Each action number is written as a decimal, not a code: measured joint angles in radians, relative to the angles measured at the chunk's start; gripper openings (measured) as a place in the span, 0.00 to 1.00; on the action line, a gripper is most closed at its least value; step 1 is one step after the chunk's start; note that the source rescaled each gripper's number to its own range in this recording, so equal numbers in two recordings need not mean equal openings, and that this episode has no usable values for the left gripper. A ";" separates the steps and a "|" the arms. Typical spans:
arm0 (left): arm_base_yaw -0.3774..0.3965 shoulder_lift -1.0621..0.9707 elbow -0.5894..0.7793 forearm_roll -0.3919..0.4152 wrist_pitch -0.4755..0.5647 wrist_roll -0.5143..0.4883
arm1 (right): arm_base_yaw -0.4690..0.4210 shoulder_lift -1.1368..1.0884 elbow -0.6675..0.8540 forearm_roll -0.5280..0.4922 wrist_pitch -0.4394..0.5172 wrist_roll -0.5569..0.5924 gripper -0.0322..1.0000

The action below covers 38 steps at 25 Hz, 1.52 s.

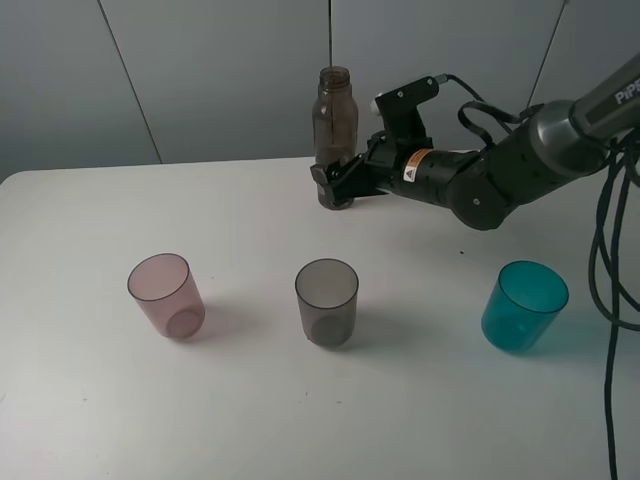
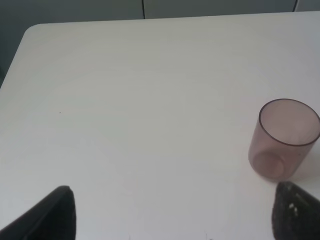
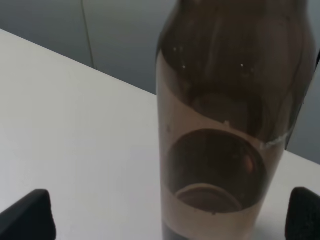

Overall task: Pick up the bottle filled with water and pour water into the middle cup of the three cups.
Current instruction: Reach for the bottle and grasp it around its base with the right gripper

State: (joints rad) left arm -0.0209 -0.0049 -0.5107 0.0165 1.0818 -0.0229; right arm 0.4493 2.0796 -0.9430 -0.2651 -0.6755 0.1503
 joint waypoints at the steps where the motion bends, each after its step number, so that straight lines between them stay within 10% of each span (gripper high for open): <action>1: 0.000 0.000 0.000 0.000 0.000 0.000 | -0.002 0.005 0.000 0.008 -0.002 0.000 1.00; 38: 0.000 0.000 0.000 0.000 0.000 0.000 | -0.042 0.140 -0.160 -0.040 -0.046 0.069 1.00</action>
State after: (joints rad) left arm -0.0209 -0.0049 -0.5107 0.0165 1.0818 -0.0229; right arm 0.4074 2.2199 -1.1034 -0.3051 -0.7218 0.2194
